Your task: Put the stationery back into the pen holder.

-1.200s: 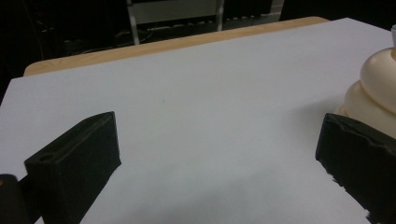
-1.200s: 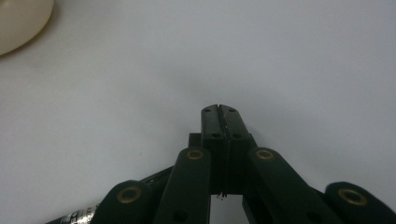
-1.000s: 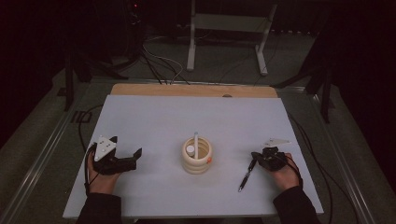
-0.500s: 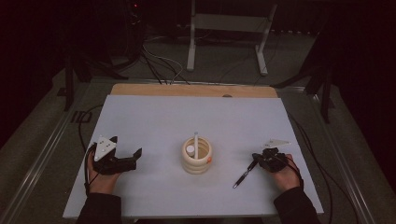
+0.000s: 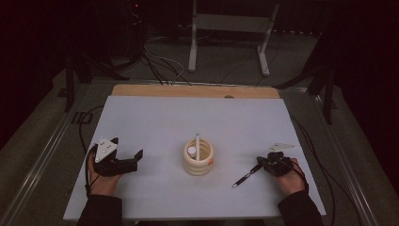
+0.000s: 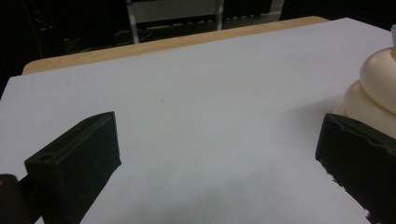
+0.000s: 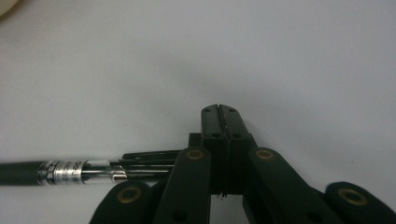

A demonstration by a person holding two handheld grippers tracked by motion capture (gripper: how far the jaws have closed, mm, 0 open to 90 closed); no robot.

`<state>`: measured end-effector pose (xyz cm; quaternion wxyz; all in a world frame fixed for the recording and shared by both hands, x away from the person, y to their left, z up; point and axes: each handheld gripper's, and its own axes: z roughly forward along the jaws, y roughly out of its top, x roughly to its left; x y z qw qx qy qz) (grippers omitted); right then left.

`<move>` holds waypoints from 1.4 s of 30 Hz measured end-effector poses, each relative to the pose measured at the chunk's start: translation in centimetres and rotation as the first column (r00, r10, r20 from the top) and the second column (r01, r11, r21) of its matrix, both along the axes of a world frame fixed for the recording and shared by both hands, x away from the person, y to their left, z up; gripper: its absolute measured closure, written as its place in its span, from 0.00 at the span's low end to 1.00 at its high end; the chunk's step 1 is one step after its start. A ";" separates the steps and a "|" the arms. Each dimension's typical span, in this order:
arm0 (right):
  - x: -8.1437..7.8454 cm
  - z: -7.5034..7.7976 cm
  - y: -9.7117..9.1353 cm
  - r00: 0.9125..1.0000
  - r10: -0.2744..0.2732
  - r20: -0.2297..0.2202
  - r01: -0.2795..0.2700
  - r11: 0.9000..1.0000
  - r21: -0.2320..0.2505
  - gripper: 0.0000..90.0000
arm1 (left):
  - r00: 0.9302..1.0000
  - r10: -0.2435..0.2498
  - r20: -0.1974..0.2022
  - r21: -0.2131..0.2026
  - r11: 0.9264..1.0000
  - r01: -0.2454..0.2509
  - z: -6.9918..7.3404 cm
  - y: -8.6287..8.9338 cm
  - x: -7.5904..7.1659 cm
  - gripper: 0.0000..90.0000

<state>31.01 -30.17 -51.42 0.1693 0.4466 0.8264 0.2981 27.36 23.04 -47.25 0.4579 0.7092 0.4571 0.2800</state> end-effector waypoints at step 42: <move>-3.5 0.2 -1.9 0.999 0.002 -0.044 -0.001 1.000 0.025 1.00 | 1.000 0.001 -0.003 -0.003 1.000 -0.001 0.0 -0.1 0.0 0.00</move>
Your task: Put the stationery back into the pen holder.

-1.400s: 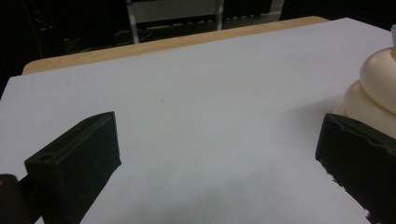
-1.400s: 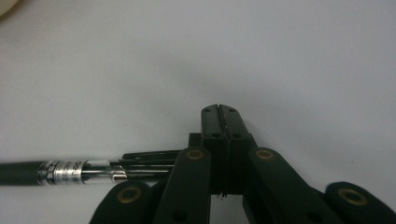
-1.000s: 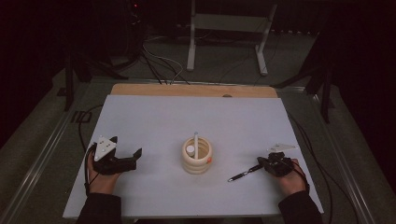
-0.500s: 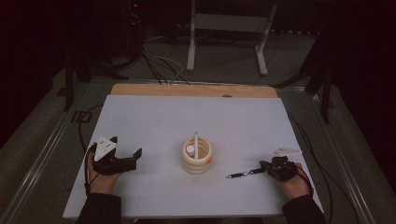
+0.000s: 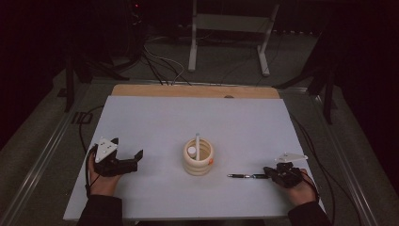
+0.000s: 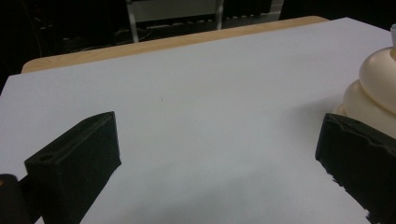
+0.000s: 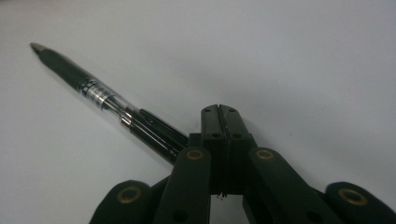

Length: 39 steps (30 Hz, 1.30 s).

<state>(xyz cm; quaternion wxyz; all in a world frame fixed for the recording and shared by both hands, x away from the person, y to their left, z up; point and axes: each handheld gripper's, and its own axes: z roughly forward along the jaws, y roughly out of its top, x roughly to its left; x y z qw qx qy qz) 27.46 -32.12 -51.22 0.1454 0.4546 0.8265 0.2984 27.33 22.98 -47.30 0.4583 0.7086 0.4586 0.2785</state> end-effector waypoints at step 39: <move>1.6 5.0 -1.3 0.986 0.022 0.163 -0.067 0.959 0.275 0.00 | 1.000 0.016 0.018 -0.018 1.000 -0.015 0.3 0.8 -0.3 0.00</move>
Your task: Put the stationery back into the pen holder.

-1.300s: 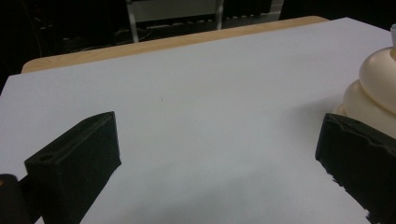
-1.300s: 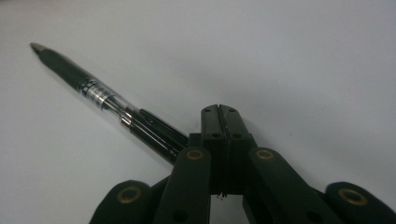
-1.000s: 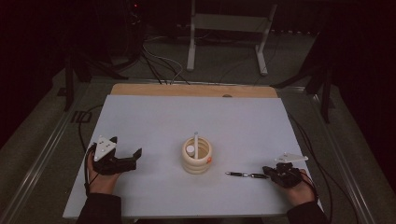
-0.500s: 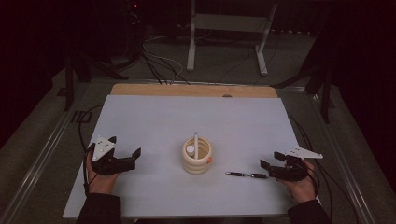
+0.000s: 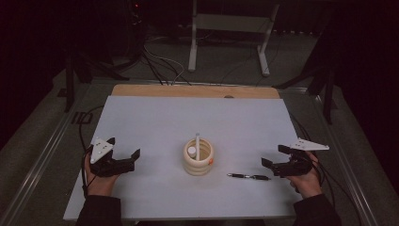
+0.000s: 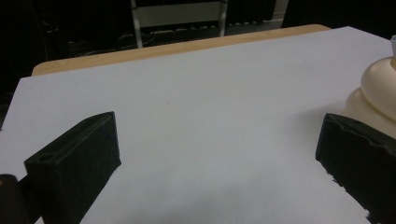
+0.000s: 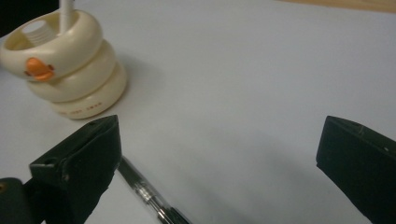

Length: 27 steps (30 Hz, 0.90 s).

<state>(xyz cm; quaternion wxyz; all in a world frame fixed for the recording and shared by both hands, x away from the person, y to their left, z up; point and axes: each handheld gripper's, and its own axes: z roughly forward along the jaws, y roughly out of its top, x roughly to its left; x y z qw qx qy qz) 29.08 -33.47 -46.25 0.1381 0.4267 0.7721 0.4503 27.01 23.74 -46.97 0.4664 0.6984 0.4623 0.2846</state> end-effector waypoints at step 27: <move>2.1 2.3 6.1 0.947 0.293 -0.130 -0.320 0.888 -0.330 0.00 | 1.000 0.009 0.000 -0.005 1.000 -0.009 -0.1 0.1 0.0 0.00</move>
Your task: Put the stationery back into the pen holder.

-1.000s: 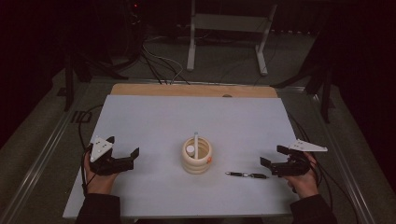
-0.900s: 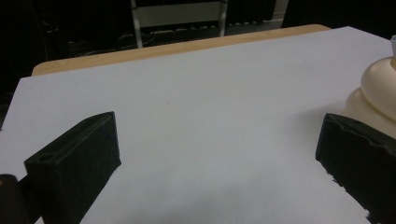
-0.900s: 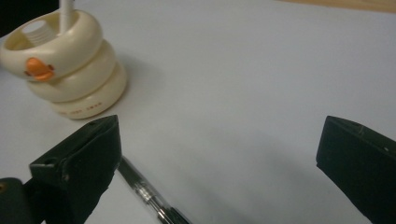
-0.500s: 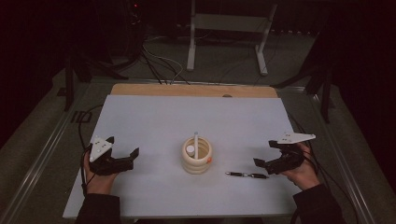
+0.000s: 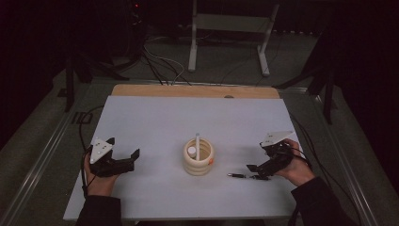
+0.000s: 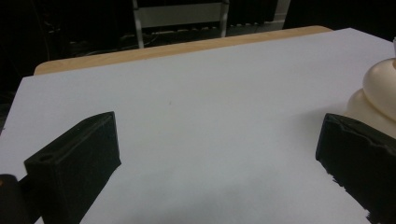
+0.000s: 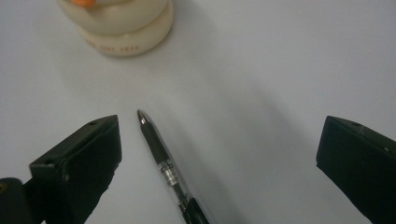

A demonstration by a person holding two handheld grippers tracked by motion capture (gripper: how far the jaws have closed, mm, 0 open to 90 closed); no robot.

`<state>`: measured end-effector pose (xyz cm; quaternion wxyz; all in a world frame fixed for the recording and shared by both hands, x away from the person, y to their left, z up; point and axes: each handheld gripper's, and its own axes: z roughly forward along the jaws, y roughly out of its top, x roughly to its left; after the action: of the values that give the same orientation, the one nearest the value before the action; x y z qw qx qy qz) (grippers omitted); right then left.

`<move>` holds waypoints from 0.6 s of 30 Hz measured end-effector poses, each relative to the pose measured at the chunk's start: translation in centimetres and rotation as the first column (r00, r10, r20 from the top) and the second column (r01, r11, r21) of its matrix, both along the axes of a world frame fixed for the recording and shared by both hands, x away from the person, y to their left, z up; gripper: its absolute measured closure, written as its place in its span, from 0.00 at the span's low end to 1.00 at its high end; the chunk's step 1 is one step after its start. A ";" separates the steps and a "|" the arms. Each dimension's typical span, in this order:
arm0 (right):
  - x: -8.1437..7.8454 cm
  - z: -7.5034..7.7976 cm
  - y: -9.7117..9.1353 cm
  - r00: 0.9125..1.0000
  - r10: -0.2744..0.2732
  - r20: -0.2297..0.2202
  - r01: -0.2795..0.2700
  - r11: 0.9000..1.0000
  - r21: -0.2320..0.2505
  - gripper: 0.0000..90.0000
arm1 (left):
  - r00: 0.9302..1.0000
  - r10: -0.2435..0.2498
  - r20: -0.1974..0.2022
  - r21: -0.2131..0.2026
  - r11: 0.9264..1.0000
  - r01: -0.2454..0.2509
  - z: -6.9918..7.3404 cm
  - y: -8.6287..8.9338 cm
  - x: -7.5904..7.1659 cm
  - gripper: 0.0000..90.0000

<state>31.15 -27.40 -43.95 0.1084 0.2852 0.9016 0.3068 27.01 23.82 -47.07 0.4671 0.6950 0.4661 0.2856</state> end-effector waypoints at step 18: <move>-0.1 -2.2 2.8 0.985 0.146 -0.095 -0.161 0.970 -0.183 0.23 | 1.000 -0.010 -0.009 0.009 1.000 0.010 -0.1 -0.2 0.1 0.00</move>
<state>31.10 -24.58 -46.20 0.0745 0.2149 0.9497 0.2153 27.12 23.64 -47.21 0.4633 0.7005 0.4636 0.2824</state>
